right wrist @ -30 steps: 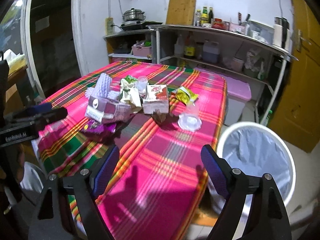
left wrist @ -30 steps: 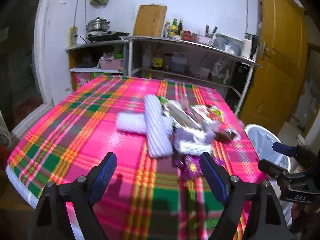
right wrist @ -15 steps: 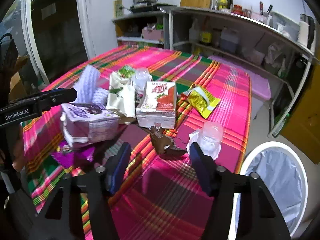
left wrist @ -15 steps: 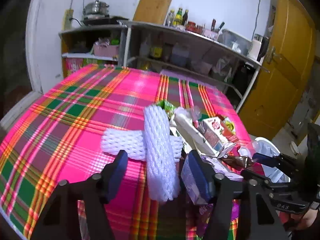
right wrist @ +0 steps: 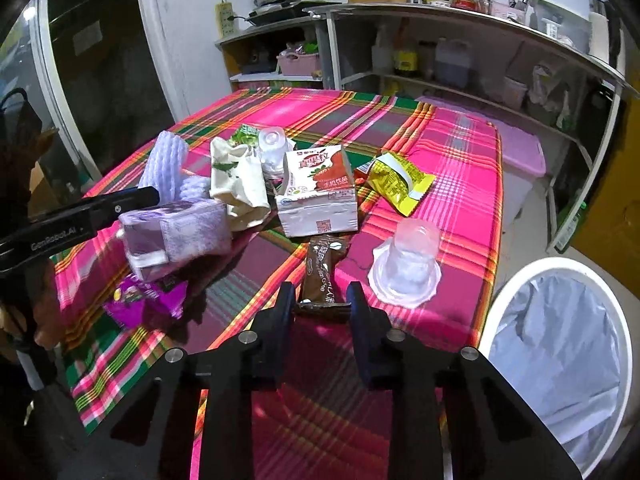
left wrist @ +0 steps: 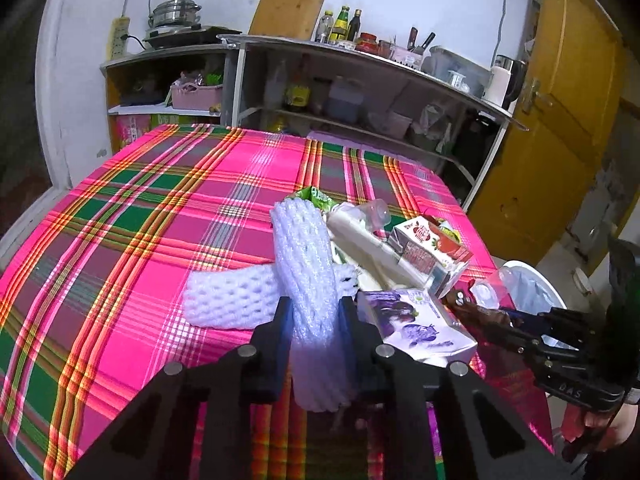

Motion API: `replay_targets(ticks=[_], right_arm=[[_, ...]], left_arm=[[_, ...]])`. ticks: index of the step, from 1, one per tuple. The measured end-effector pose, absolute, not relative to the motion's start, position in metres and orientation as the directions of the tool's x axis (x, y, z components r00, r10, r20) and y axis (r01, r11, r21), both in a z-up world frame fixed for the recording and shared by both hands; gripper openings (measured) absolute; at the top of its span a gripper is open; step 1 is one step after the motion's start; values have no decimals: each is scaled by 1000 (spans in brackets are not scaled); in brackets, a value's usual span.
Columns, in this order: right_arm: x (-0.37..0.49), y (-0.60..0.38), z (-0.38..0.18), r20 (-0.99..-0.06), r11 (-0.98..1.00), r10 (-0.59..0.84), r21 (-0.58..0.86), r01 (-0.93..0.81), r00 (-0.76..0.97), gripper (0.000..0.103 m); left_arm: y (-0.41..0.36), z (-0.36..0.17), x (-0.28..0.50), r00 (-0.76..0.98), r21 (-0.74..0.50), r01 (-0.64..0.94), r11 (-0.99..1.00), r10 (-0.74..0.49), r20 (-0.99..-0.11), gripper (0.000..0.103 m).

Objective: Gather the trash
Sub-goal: 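Drop the brown wrapper into the bin with the right gripper while the left holds a foam net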

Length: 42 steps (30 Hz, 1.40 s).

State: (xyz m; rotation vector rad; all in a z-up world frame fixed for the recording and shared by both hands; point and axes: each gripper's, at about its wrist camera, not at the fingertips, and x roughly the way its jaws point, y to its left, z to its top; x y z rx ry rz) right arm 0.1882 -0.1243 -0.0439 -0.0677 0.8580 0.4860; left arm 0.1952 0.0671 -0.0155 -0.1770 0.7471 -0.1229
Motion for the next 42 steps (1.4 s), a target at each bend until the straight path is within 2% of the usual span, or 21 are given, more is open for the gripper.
replay_targets(ticks=[11,20,31,42], right_arm=[[141,-146,-24,-695,893,410,174,-415,590,27],[108,-194,-8,-656,929,361,189,-319,663,27],[108,-273,-26,-680,970,237,206,-128,694,27],[116,-321,-53,-728,976,176,217,-20,662,29]], left_arm=[[74,23,156,787,-188,41,981,-147,-599,22],[11,52,134,788,-196,208,958,-283,-547,22],[-100,32,164,665,-237,416,878,-471,-579,22],[-191,-8,206,540,-266,514,815,-549,-639,23]])
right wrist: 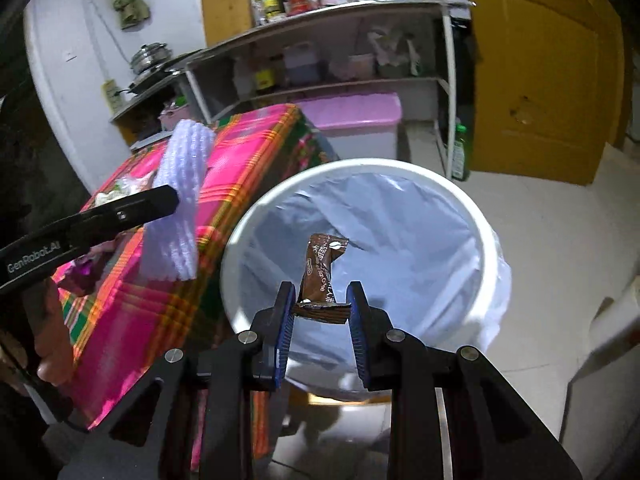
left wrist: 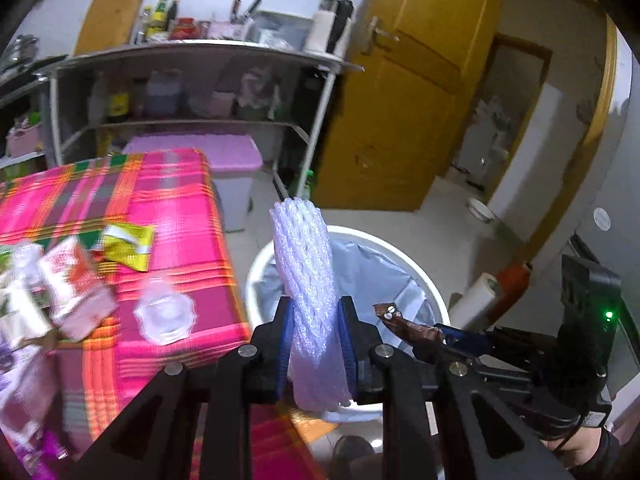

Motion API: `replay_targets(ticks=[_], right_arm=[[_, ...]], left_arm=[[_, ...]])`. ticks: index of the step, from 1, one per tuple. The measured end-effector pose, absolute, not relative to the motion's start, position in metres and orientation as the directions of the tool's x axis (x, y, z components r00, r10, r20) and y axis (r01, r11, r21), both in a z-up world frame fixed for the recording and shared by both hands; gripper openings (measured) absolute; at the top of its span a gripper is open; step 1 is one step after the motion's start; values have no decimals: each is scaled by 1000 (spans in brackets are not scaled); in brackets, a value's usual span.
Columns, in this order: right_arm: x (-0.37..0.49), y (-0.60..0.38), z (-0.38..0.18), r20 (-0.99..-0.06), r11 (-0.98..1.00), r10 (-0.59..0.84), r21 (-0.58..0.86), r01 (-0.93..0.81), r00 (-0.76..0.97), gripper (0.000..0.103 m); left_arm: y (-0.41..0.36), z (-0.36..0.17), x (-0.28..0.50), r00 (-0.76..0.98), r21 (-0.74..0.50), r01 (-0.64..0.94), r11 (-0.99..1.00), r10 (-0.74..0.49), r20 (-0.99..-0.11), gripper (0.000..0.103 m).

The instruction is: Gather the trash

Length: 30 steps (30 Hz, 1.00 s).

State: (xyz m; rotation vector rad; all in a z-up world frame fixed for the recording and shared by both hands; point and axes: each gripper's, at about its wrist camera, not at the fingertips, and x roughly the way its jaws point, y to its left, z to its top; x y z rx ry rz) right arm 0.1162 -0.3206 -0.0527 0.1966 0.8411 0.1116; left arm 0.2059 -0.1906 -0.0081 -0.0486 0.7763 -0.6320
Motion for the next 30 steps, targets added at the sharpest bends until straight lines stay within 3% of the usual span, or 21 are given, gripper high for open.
replay_targets(ticks=[3,6,7,13,20,30], right_arm=[[118,-326,-57,-731,976,179,218,-22,658,31],[118,-328,-58,-729,977,175,213,-24,662,49],[118,-328,-57,-726,976,178,217,-24,664,51],[110,-328,-50,-711,976,170,217,-17,682,51],[90,-316,-28,-669,980,162,197,-38,726,51],[49,-276,5,-614,981,178,168,-93,769,51]], left_arm=[[-205,-21,217,507,-280,517,809,-553,-662,24],[-210,-26,218,503,-275,512,814,-544,-672,27],[-210,-28,219,500,-283,509,813,-547,-672,28],[-198,-25,218,509,-304,492,816,-553,-659,44],[-177,-3,196,578,-273,474,837,-529,-621,44],[-116,29,131,734,-162,338,927,-368,-571,44]])
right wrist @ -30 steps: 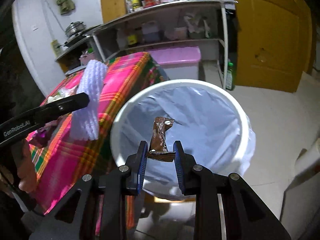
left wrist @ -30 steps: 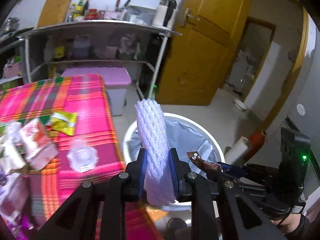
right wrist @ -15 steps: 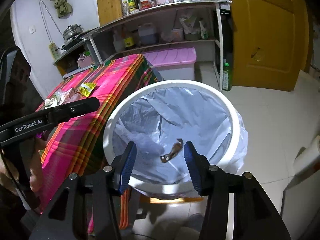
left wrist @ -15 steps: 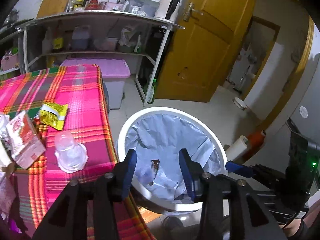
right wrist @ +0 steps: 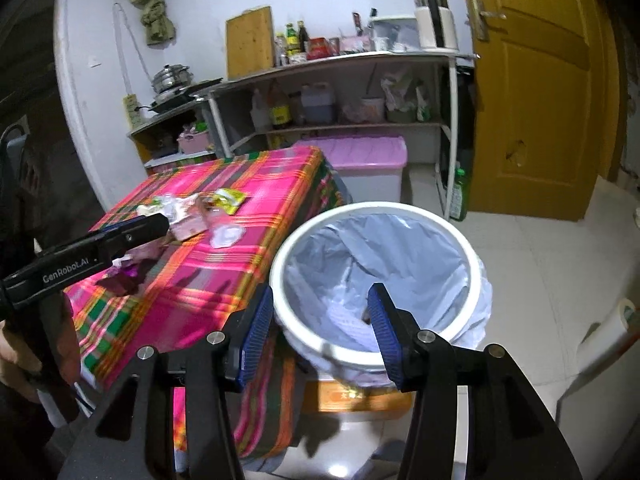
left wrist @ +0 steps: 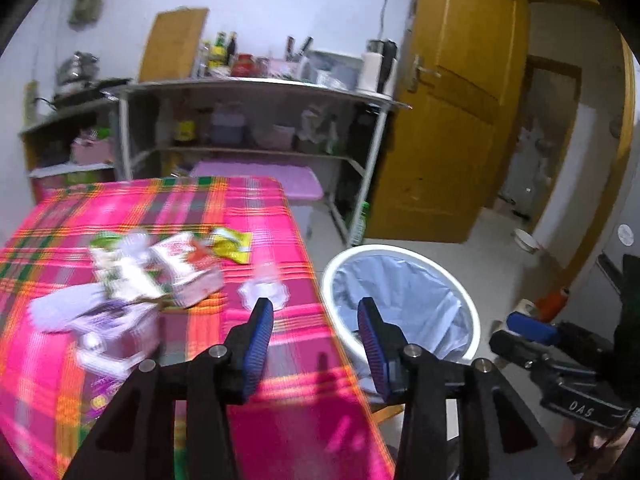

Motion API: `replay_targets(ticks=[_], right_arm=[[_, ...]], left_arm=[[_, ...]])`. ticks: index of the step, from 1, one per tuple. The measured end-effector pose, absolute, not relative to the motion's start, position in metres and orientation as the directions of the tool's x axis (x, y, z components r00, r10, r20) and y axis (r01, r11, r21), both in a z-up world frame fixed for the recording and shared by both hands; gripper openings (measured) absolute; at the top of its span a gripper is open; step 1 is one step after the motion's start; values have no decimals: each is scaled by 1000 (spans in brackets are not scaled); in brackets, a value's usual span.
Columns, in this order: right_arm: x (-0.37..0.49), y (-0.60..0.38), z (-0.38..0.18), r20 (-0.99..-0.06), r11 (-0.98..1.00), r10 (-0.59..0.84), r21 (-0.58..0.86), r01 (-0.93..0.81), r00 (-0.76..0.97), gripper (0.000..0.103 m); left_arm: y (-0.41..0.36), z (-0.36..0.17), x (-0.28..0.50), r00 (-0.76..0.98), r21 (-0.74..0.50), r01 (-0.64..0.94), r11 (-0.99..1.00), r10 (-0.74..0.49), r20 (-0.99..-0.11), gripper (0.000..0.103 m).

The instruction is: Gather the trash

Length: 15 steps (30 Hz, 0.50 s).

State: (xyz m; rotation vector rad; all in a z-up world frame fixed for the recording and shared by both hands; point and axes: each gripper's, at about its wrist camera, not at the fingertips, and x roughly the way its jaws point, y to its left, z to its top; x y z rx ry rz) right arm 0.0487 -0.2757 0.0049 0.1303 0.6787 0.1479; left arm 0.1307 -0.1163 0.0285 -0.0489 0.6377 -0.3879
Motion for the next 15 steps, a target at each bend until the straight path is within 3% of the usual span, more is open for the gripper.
replay_targets(ticks=[15], right_arm=[[21,-205,12,-610,958,284,158,-238,739,51]], left_arm=[[-49,35,56,800,-103,225,969,-244,-549,44]])
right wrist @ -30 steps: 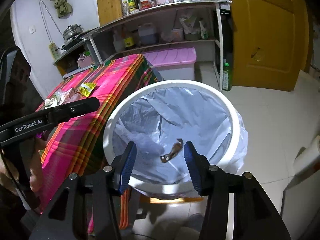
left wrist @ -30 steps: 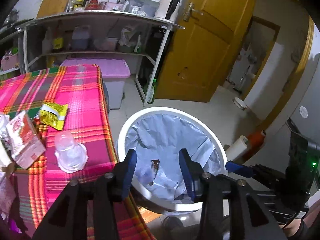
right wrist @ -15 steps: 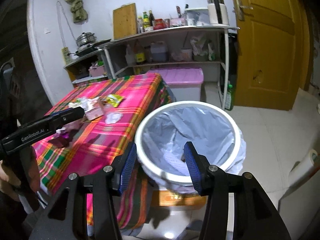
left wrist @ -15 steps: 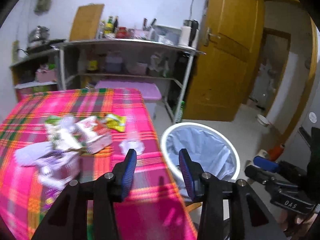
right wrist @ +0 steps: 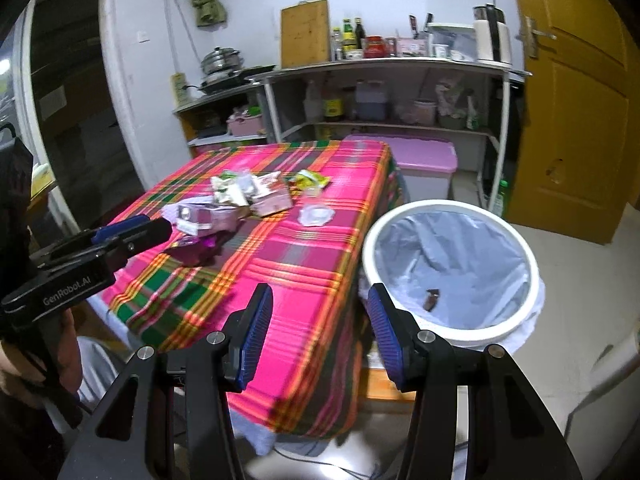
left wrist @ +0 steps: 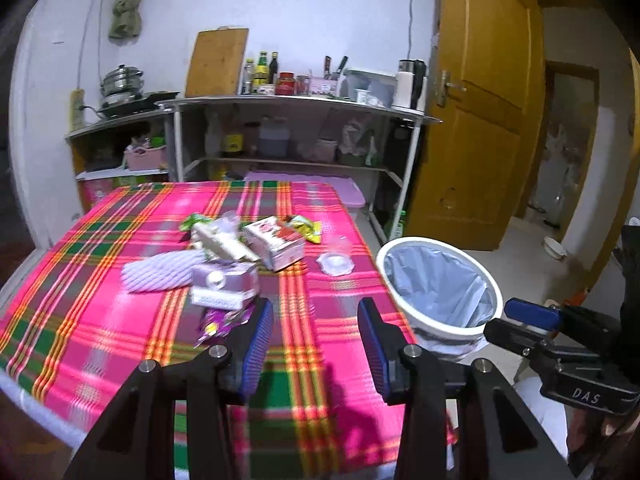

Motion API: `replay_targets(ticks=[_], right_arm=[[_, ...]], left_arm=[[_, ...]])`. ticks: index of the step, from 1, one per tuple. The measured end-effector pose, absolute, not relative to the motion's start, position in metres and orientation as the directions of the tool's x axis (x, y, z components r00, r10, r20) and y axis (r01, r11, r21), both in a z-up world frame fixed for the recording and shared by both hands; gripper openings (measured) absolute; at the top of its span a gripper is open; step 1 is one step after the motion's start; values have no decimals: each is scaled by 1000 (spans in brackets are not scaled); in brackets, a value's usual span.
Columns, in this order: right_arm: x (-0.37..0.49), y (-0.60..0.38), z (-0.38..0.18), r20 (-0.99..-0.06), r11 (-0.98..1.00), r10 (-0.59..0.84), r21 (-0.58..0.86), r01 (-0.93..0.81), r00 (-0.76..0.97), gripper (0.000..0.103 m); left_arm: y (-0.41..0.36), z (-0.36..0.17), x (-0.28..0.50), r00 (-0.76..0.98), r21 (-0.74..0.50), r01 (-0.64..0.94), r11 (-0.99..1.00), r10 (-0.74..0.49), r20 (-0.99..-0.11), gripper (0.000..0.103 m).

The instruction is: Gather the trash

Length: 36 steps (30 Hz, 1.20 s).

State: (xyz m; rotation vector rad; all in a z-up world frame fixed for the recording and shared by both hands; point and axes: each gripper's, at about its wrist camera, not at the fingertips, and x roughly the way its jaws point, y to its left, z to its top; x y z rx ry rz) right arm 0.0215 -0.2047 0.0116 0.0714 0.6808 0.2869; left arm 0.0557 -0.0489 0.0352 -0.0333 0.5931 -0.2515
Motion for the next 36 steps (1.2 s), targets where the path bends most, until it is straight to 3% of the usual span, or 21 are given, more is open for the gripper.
replay_targets(ticks=[16,21,36], right_arm=[[31,-179,1,-641,938,338,174,-299,689,55],[43,-175,-3,-650,937,338,165,-307,681,55],[92,-167,-10,-662,933,340,148,-327,668,57]], left_arm=[[-6,16,45,793,-116,140,983,-181,-582,44],[0,10,55,789,-134,134,982,-188,-585,56],[3,4,122,781,-121,122,985,-171,-601,69]])
